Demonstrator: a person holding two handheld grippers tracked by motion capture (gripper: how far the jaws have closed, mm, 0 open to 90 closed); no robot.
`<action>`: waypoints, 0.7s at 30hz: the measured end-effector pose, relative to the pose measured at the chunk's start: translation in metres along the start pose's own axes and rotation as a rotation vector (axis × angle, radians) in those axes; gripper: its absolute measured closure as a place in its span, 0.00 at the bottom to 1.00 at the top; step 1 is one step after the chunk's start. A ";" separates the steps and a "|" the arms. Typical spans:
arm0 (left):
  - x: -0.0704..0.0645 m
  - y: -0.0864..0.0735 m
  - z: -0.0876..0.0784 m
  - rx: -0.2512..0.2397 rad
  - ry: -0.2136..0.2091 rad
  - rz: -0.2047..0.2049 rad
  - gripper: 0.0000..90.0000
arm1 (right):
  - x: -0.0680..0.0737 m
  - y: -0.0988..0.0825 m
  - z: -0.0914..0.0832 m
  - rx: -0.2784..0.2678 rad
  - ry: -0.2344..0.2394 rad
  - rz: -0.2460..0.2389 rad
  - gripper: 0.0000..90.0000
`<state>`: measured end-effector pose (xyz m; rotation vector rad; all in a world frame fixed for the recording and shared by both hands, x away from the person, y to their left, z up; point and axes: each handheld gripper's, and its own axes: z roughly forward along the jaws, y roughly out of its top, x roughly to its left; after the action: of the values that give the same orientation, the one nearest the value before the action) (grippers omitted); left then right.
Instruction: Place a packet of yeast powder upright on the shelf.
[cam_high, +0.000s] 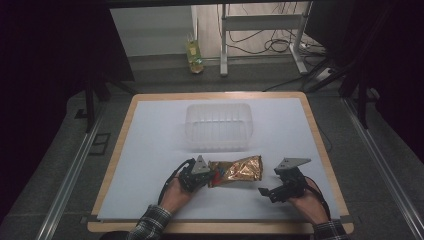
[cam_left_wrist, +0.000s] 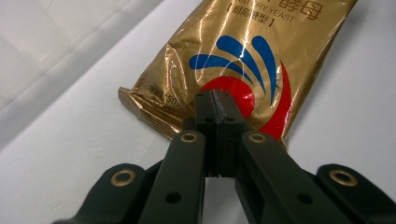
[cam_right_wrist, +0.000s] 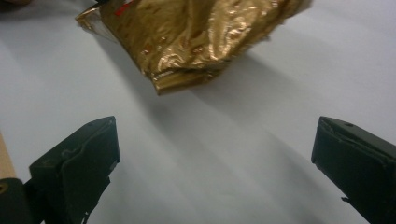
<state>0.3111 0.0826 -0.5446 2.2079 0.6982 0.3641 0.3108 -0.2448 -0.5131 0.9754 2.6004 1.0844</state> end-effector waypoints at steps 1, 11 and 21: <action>0.000 0.000 0.000 0.000 -0.001 -0.003 1.00 | 0.000 0.001 0.002 0.002 0.008 -0.002 0.01; 0.002 0.000 0.000 -0.003 -0.015 -0.021 1.00 | 0.003 0.014 0.021 -0.006 0.095 0.025 0.01; 0.003 0.000 0.000 0.004 -0.020 -0.018 1.00 | 0.007 0.029 0.037 -0.017 0.171 0.064 0.01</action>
<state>0.3136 0.0848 -0.5443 2.2050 0.7078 0.3315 0.3340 -0.2042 -0.5197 1.0101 2.7049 1.2551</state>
